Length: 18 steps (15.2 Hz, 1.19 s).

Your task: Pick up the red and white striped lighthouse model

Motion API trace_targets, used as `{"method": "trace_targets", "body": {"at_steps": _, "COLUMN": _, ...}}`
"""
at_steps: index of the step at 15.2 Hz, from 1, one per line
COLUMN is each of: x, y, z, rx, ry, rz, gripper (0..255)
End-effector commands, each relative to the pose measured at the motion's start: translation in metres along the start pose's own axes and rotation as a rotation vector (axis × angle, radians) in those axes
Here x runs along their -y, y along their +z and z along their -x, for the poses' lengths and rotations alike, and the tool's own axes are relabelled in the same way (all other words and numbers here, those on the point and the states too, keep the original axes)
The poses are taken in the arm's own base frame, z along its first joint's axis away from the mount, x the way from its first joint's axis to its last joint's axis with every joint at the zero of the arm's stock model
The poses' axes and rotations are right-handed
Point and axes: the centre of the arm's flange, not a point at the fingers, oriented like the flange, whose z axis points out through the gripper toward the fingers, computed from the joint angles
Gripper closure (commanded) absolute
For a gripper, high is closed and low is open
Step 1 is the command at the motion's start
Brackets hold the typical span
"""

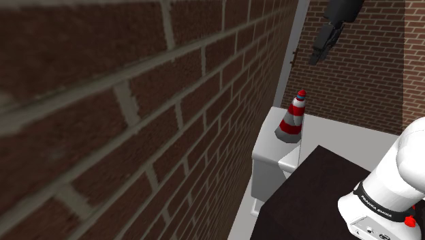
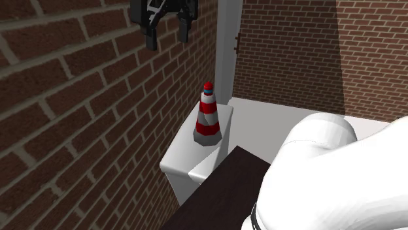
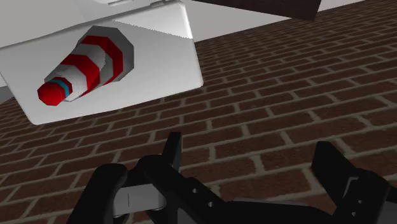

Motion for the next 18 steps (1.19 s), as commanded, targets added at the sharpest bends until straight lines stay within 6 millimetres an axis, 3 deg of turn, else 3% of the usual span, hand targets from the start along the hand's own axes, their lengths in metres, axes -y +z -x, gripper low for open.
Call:
{"method": "trace_targets", "body": {"at_steps": 1, "x": 0.0, "y": 0.0, "z": 0.0, "rx": 0.0, "ry": 0.0, "rz": 0.0, "gripper": 0}}
{"method": "trace_targets", "body": {"at_steps": 18, "x": -0.189, "y": 0.125, "z": -0.039, "rx": 0.118, "ry": -0.23, "rz": -0.036, "gripper": 0}}
